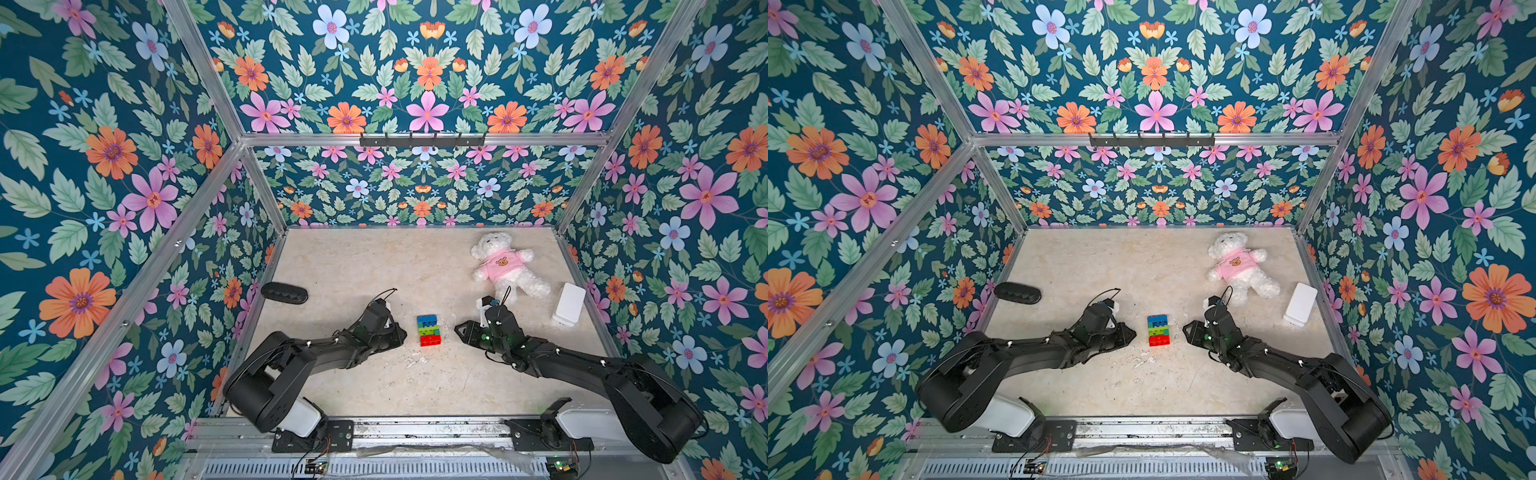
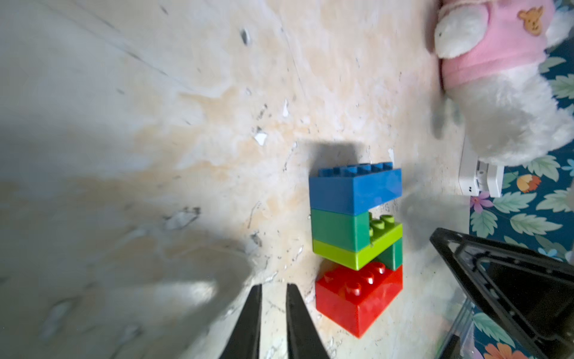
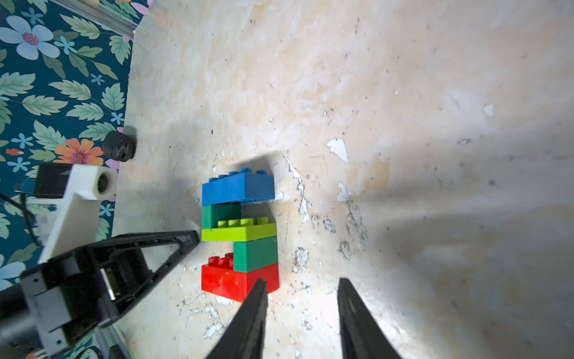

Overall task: Assemble the number 5 with lego
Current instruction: Adjust the lego brick at the center of the board, then reset both arms

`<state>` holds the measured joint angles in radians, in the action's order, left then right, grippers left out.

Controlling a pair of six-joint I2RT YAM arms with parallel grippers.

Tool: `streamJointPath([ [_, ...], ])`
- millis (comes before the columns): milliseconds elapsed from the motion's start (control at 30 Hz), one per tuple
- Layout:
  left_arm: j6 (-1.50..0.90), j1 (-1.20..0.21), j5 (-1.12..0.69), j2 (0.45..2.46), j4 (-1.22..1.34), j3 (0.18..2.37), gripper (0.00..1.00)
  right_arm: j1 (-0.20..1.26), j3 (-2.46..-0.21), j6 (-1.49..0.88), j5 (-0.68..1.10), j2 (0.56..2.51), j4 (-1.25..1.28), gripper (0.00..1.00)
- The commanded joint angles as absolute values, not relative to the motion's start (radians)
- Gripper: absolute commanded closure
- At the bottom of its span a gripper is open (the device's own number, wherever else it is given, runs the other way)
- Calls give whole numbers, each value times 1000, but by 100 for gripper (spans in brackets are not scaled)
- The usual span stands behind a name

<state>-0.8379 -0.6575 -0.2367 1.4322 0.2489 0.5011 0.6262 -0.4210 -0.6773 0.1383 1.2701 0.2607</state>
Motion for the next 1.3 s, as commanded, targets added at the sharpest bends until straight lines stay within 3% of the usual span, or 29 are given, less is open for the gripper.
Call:
streamJointPath([
  [0, -755, -649, -36, 1318, 48, 534, 63, 626, -449, -596, 14, 1194, 162, 45],
  [67, -694, -638, 56, 1261, -24, 574, 49, 623, -475, -567, -66, 1141, 121, 32],
  [300, -501, -522, 155, 1233, -95, 717, 24, 523, -552, -462, -256, 1055, 89, 2],
  [433, -426, -446, 196, 1242, -63, 763, 13, 461, -558, -400, -420, 1034, 132, 1],
  [500, -379, -431, 291, 1247, -34, 776, 1, 448, -527, -325, -544, 1006, 222, 1],
  [567, -306, -416, 379, 1253, 24, 769, 1, 409, -471, -250, -627, 980, 346, 1],
  [733, -122, -317, 533, 1265, 364, 592, 1, 216, -282, -173, -603, 948, 644, 1],
  [933, -117, -170, 591, 1443, 554, 505, 2, 202, -152, -89, -692, 1164, 977, 1],
  [1000, -91, -155, 567, 1478, 697, 450, 3, 195, -109, -14, -690, 1242, 1194, 1],
  [1200, -11, -120, 402, 1490, 1044, 322, 5, 129, -40, 1, -461, 1400, 1513, 1],
  [1267, 1, -101, 338, 1561, 1266, 258, 5, 101, -22, -5, -419, 1482, 1627, 1],
])
